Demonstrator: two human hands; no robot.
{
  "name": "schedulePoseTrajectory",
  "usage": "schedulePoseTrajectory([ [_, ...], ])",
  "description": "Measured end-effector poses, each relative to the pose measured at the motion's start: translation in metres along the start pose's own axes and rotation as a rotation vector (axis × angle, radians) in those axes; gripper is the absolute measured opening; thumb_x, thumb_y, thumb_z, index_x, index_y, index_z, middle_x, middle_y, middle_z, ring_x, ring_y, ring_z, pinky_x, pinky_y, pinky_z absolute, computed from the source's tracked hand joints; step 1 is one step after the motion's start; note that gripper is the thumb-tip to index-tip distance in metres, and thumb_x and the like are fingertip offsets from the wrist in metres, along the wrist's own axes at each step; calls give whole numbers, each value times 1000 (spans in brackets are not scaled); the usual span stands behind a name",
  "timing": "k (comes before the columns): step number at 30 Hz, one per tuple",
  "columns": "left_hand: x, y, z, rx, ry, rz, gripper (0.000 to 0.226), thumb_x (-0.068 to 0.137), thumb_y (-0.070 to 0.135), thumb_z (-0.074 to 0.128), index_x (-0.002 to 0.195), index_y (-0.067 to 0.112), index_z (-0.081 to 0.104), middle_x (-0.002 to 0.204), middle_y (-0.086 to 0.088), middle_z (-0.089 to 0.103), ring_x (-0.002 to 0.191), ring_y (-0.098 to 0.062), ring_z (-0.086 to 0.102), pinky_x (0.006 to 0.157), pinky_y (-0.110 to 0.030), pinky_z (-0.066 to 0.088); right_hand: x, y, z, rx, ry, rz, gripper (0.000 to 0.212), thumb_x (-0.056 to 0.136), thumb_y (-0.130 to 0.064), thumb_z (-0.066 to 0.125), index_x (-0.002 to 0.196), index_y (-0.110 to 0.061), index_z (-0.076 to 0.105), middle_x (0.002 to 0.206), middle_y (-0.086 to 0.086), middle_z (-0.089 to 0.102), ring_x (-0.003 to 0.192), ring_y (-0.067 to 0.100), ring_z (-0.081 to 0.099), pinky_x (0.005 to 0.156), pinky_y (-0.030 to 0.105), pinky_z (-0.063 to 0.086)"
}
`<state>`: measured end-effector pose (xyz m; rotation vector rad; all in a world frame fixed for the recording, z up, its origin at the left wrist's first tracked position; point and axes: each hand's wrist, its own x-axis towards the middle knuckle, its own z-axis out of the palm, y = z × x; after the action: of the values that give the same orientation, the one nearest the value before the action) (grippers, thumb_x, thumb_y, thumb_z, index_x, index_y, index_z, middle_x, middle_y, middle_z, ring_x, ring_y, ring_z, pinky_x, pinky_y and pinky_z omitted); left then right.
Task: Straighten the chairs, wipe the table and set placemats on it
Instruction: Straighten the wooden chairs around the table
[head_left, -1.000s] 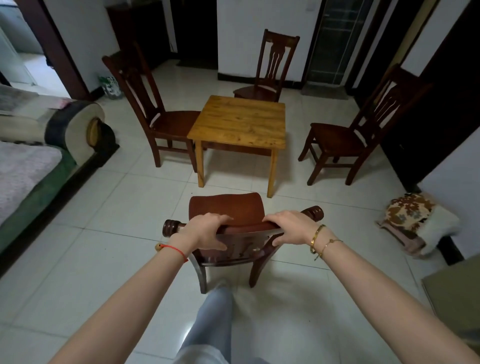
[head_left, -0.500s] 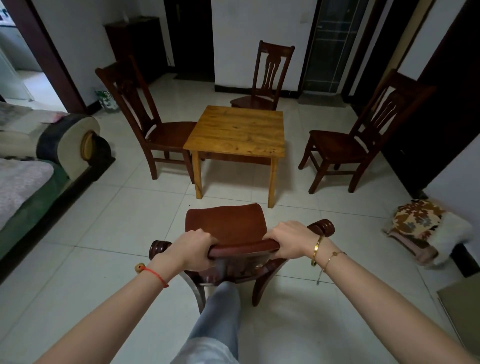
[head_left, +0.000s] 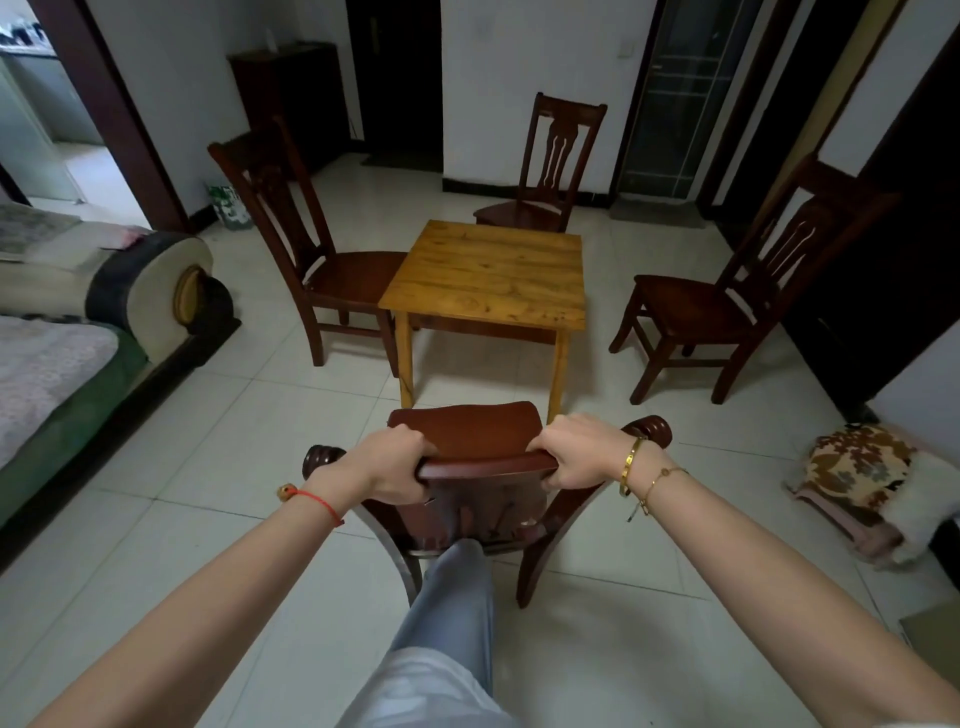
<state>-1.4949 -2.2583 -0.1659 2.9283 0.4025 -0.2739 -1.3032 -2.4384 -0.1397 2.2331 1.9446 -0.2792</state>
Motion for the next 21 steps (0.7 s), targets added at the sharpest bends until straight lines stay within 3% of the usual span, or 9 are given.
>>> schedulePoseTrajectory([
  [4, 47, -25, -20, 31, -21, 27, 19, 68, 30, 66, 82, 17, 67, 75, -2, 67, 69, -22, 59, 62, -36, 53, 29, 25, -5, 6, 26, 44, 52, 85, -43, 66, 130, -17, 60, 103, 2, 70, 95, 21, 62, 75, 29, 48],
  [9, 114, -51, -40, 77, -51, 82, 15, 69, 28, 65, 79, 17, 67, 74, -2, 66, 70, -22, 61, 64, -36, 56, 71, 64, -3, 20, 36, 95, 61, 87, -44, 64, 139, -15, 51, 125, 7, 65, 116, 25, 59, 92, 33, 48],
  [15, 174, -85, -48, 65, -97, 87, 18, 71, 31, 67, 85, 20, 68, 79, 1, 67, 73, -18, 62, 66, -32, 55, 122, 100, -10, 8, 48, 86, 57, 89, -42, 64, 138, -14, 54, 116, 6, 67, 107, 24, 61, 79, 29, 45],
  [21, 212, -101, -52, 75, -102, 75, 23, 66, 33, 64, 84, 19, 67, 77, -2, 67, 74, -23, 61, 63, -34, 51, 152, 131, -17, -12, 24, 125, 55, 85, -43, 66, 134, -19, 57, 111, 6, 69, 105, 27, 62, 82, 33, 48],
])
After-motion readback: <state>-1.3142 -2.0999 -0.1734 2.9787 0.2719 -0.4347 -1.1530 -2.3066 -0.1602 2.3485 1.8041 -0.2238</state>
